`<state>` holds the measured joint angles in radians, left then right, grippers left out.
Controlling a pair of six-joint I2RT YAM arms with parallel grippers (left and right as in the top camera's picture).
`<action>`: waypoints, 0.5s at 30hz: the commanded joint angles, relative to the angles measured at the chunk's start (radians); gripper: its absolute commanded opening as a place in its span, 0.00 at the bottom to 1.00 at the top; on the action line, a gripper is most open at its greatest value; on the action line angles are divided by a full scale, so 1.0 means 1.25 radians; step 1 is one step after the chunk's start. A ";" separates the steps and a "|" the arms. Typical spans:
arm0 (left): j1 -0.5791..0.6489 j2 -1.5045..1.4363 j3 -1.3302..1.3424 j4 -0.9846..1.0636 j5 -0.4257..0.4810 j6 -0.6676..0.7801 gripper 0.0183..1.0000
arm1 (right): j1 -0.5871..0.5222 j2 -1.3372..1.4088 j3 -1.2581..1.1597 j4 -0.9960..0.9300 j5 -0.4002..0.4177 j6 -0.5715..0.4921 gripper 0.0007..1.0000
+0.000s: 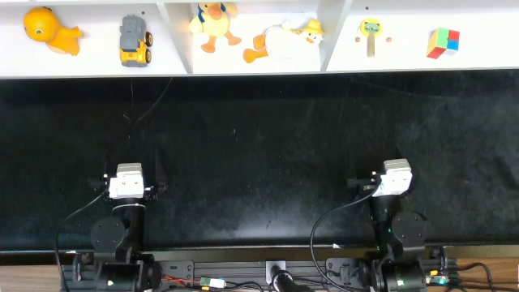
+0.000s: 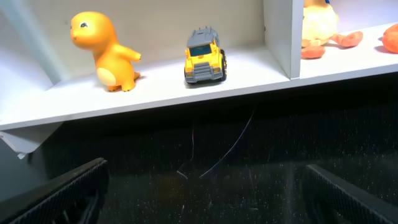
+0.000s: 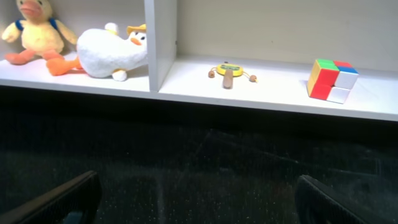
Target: Store Toys
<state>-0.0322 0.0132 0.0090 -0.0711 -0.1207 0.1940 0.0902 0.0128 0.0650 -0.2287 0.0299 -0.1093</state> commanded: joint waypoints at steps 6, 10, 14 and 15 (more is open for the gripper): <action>-0.002 -0.008 -0.001 -0.002 -0.007 0.015 1.00 | 0.016 -0.007 0.002 0.001 -0.003 0.000 0.99; -0.002 -0.008 -0.001 -0.002 -0.006 0.015 1.00 | 0.016 -0.007 0.002 0.001 -0.003 0.000 1.00; -0.002 -0.008 -0.001 -0.002 -0.007 0.015 1.00 | 0.017 -0.007 0.002 0.001 -0.003 0.000 0.99; -0.002 -0.008 -0.001 -0.002 -0.007 0.015 1.00 | 0.016 -0.007 0.002 0.001 -0.003 0.000 0.99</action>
<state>-0.0322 0.0132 0.0090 -0.0711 -0.1207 0.1940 0.1062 0.0128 0.0650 -0.2291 0.0299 -0.1089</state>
